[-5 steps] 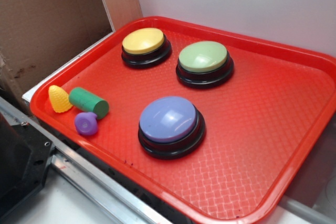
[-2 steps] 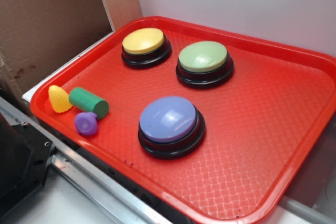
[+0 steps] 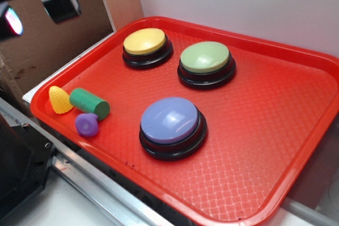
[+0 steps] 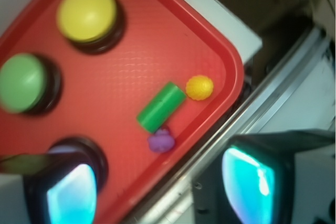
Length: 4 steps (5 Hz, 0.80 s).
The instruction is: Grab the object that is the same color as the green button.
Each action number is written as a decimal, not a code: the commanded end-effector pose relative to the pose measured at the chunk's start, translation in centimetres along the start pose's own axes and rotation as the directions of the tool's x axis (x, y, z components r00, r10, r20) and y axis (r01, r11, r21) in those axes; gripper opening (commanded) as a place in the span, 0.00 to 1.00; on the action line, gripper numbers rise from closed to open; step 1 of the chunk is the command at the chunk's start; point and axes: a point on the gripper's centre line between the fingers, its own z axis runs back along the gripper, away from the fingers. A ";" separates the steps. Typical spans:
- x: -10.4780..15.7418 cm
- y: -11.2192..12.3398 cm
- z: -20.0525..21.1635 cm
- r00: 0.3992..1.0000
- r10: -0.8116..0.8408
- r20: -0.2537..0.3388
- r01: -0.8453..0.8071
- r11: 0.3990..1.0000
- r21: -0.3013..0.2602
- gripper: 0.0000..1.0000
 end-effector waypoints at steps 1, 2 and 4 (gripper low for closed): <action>2.1 0.0 -5.4 0.927 0.366 0.086 -0.369 0.929 0.022 1.00; 2.9 -0.8 -8.7 0.908 0.411 0.084 -0.417 0.907 0.062 1.00; 2.1 -0.4 -12.5 0.914 0.394 0.101 -0.405 0.902 0.149 1.00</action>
